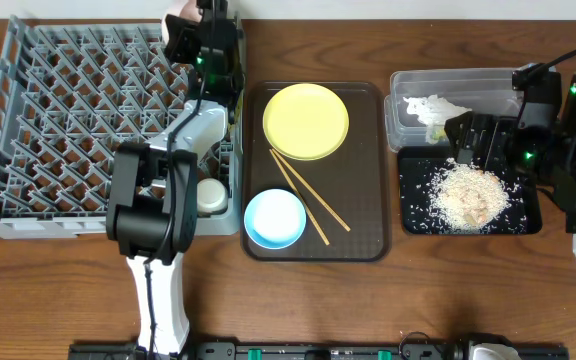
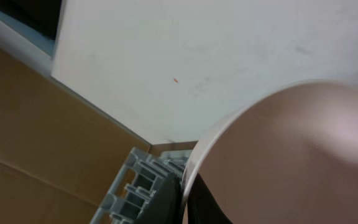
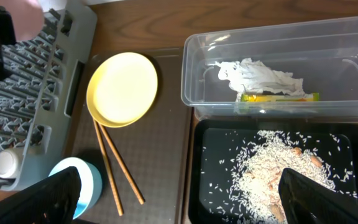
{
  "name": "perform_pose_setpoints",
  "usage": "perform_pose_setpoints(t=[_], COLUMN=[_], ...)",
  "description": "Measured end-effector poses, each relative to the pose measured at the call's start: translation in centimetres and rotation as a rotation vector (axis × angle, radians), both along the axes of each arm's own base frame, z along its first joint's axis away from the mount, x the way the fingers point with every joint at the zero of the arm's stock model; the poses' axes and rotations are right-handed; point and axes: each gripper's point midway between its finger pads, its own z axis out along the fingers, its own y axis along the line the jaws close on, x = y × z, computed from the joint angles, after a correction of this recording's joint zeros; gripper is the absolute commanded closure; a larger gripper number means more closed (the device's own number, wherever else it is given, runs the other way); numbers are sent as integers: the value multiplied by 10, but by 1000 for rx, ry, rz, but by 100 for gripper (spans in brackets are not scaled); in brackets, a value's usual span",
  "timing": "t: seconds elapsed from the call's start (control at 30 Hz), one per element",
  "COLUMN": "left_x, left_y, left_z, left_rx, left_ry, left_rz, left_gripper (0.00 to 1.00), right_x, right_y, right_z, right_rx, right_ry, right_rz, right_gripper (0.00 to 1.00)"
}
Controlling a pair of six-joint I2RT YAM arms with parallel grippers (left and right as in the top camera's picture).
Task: Sort waste into correct bins and load items into the dishwasher
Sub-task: 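Carry pink bowl with left gripper to back of dish rack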
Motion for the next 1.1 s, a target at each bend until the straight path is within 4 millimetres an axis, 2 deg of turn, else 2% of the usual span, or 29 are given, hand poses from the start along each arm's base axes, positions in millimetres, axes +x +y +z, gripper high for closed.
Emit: perform_pose_setpoints(t=[0.47,0.67,0.87,1.1], left_x=[2,6,7,5], left_y=[6,9,10,9], left_z=[5,-12,-10,-17], left_rx=[-10,-5,-8,1], left_ry=[-46,-30,-44,-4], left_rz=[5,7,6,15], left_gripper=[93,93,93,92], right_x=[0,0,0,0], right_y=[0,0,0,0], right_z=[0,0,0,0], right_rx=[0,0,0,0], right_ry=[3,3,3,3], right_rz=[0,0,0,0], right_gripper=[1,1,1,1])
